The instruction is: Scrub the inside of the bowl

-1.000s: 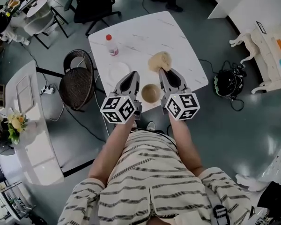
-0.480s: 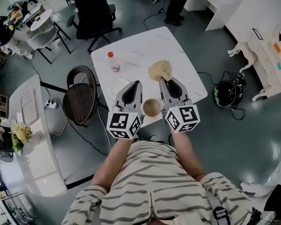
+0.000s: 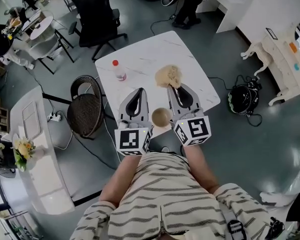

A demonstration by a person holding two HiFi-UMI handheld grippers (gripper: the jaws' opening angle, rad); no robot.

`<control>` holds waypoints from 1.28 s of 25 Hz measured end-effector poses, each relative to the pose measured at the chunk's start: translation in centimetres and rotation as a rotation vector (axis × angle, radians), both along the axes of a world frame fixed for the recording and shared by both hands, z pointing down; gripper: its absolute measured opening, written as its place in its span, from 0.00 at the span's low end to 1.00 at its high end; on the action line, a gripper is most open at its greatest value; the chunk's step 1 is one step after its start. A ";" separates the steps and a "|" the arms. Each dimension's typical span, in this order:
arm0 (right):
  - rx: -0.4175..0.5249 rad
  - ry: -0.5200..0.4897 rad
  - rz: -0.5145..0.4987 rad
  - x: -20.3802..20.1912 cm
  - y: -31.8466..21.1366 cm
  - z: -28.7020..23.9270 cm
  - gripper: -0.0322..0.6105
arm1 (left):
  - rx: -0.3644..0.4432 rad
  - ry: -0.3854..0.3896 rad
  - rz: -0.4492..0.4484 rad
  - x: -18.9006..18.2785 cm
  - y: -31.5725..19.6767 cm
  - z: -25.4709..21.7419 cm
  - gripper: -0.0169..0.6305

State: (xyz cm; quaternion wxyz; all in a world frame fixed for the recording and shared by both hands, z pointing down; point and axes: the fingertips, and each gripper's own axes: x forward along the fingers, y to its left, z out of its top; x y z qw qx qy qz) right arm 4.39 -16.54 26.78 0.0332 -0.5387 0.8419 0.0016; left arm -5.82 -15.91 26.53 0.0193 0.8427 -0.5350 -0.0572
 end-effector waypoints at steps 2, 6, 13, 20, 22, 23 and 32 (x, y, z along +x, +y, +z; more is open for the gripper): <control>0.011 0.010 0.003 0.0 0.2 -0.3 0.15 | 0.015 -0.013 -0.014 0.0 0.1 -0.4 0.03; 0.032 0.032 0.010 0.0 0.5 -0.8 0.15 | 0.049 -0.031 -0.025 0.1 0.6 -1.2 0.03; 0.035 0.056 0.037 0.1 0.5 -0.6 0.15 | 0.061 -0.043 -0.029 0.2 0.9 -1.3 0.03; 0.038 0.048 0.033 0.0 0.5 -0.7 0.15 | 0.056 -0.041 -0.030 0.1 0.8 -1.0 0.03; 0.039 0.049 0.030 -0.1 0.5 -0.7 0.15 | 0.056 -0.041 -0.031 0.1 0.8 -0.9 0.03; 0.040 0.050 0.030 -0.1 0.5 -0.7 0.15 | 0.057 -0.041 -0.031 0.1 0.8 -0.9 0.03; 0.037 0.055 0.033 0.2 0.7 -0.9 0.15 | 0.057 -0.036 -0.031 0.3 1.0 -1.2 0.03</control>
